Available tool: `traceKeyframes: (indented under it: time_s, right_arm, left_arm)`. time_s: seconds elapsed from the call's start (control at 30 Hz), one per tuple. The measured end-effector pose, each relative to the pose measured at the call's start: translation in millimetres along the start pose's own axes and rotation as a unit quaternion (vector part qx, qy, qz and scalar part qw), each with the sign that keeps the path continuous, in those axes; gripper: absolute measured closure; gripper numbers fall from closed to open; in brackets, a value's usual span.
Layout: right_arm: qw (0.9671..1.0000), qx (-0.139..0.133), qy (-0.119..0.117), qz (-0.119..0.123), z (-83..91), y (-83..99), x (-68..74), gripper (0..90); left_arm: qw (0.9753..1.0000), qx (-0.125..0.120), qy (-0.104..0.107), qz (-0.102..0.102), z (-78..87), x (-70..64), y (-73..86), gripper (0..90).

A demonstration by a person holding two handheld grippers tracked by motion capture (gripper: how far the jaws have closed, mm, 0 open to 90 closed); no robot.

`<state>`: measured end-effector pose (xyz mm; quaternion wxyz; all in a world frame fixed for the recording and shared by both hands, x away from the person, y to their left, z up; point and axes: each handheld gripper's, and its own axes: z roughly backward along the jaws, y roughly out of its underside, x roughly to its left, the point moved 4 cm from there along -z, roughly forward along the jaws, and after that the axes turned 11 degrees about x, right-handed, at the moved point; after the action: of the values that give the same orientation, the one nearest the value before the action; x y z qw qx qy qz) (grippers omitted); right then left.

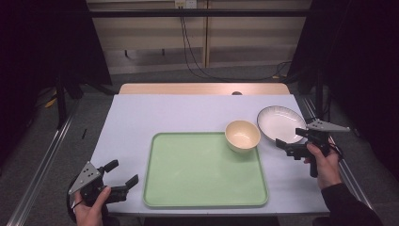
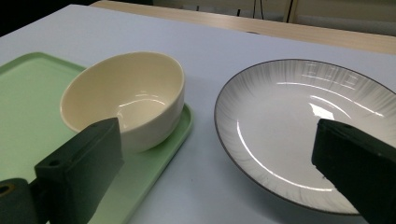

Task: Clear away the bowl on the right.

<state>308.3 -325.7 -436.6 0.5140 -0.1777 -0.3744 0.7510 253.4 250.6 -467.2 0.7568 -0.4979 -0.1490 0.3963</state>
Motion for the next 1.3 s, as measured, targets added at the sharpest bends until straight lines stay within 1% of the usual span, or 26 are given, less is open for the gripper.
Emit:
traceKeyframes:
  time_s: [0.13,0.17,0.23,0.27,0.33,0.37,0.4,0.43,0.5,0.53,0.6,0.63,0.7,0.8,0.9,0.93,0.97,1.07,1.1,1.17,1.3]
  right_arm:
    - [1.0000,-0.003,0.001,0.001,4.4,6.4,2.9,1.4]
    - [1.0000,-0.004,0.001,0.000,6.8,10.6,5.1,1.4]
    - [1.0000,-0.006,-0.001,-0.001,7.7,12.0,5.8,1.3]
    - [1.0000,-0.004,-0.003,0.001,8.9,14.2,6.9,1.3]
    - [1.0000,-0.005,0.000,0.003,11.1,17.6,8.6,1.3]
    - [1.0000,-0.007,-0.002,0.005,12.2,18.9,9.0,1.4]
    - [0.9999,-0.010,-0.002,0.003,13.2,20.1,9.9,1.4]
    - [1.0000,-0.008,0.001,0.005,14.0,21.9,10.2,1.4]
    - [0.9999,-0.010,-0.003,0.001,16.6,24.1,11.4,1.4]
    - [0.9999,-0.011,0.003,0.003,19.2,26.4,11.1,1.4]
    - [0.9999,-0.015,0.001,-0.002,20.8,27.4,11.4,1.4]
    - [0.9999,-0.016,0.003,-0.001,22.4,28.7,10.7,1.4]
    - [0.9998,-0.017,0.005,0.001,25.3,32.1,10.9,1.4]
    - [0.9999,-0.017,0.000,-0.004,29.3,38.0,13.7,1.4]
    - [0.9998,-0.020,0.001,-0.007,33.2,43.0,15.6,1.4]
    - [0.9998,-0.020,-0.001,-0.007,34.0,44.1,16.2,1.4]
    - [0.9998,-0.019,-0.001,-0.005,34.7,46.0,16.9,1.4]
    - [0.9998,-0.013,-0.008,-0.011,37.4,51.2,19.0,1.4]
    - [0.9999,-0.014,-0.004,-0.007,37.9,53.0,18.9,1.5]
    - [0.9999,-0.011,-0.004,-0.006,39.5,56.2,19.7,1.6]
    - [0.9997,-0.020,0.001,-0.012,44.8,62.0,18.3,1.7]
  left_arm:
    - [1.0000,0.002,0.002,-0.003,0.3,0.0,0.0,2.0]
    - [1.0000,0.000,0.000,-0.001,0.3,-0.3,0.0,2.1]
    - [1.0000,-0.004,0.000,0.004,0.5,-0.3,-0.2,2.1]
    - [1.0000,-0.004,-0.003,0.005,0.4,0.0,-0.2,2.2]
    - [1.0000,-0.003,-0.002,0.007,0.1,-0.1,-0.1,2.5]
    - [1.0000,-0.002,-0.002,0.006,0.1,-0.2,-0.1,2.5]
    - [1.0000,-0.001,-0.007,0.002,0.5,0.0,-0.1,2.6]
    - [1.0000,-0.002,-0.007,0.003,0.5,-0.2,-0.1,2.6]
    - [1.0000,-0.002,-0.007,0.003,0.2,-0.2,-0.2,2.6]
    - [1.0000,-0.002,-0.007,0.004,0.0,-0.2,-0.3,2.6]
    - [0.9999,-0.003,-0.011,0.006,0.0,-0.3,-0.3,2.7]
    - [0.9999,-0.001,-0.011,0.003,0.6,0.1,0.0,2.9]
    - [0.9999,-0.003,-0.012,0.009,0.4,-0.2,-0.1,2.9]
    - [0.9999,-0.003,-0.010,0.009,0.3,-0.1,-0.3,2.9]
    - [0.9999,0.000,-0.011,0.006,0.8,0.0,0.0,2.9]
    - [0.9999,-0.003,-0.014,0.009,0.6,-0.2,-0.1,2.9]
    - [0.9998,-0.004,-0.014,0.010,0.6,-0.4,-0.1,2.9]
    - [0.9998,-0.004,-0.015,0.011,0.5,0.0,0.0,2.9]
    - [0.9998,-0.005,-0.016,0.011,0.6,0.0,0.0,2.9]
    - [0.9998,-0.004,-0.018,0.008,0.8,0.1,-0.1,2.9]
    - [0.9998,-0.004,-0.016,0.009,0.1,-0.6,-0.4,2.9]
